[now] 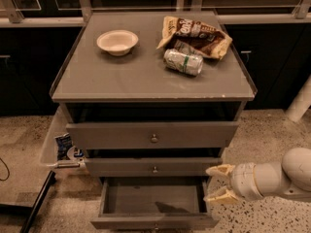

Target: Close bottom drawer

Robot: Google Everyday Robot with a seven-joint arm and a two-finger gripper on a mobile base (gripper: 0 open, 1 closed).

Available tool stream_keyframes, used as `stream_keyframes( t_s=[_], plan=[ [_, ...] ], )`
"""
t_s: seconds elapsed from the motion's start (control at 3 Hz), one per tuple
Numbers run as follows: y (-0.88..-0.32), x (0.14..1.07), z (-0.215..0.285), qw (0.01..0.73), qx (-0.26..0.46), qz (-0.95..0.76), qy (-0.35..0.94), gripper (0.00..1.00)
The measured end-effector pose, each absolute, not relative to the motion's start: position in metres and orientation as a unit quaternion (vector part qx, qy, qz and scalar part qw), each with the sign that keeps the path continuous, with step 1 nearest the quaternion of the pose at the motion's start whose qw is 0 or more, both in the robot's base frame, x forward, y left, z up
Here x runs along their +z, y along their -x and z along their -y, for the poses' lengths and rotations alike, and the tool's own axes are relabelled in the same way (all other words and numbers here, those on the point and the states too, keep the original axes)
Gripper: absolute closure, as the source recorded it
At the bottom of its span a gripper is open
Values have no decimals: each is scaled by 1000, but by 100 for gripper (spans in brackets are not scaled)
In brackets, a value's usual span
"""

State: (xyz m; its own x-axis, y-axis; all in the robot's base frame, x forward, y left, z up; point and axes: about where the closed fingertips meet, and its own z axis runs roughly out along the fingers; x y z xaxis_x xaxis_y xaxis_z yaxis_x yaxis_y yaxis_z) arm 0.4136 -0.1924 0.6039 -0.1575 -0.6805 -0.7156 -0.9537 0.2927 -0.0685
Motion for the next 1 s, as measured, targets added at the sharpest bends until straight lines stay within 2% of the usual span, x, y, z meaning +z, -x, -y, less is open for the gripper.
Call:
stream_keyframes(
  t_s=[0.67, 1.0],
  plan=[
    [-413, 601, 192, 331, 209, -732, 557, 88],
    [-408, 569, 187, 322, 204, -749, 541, 100]
  ],
)
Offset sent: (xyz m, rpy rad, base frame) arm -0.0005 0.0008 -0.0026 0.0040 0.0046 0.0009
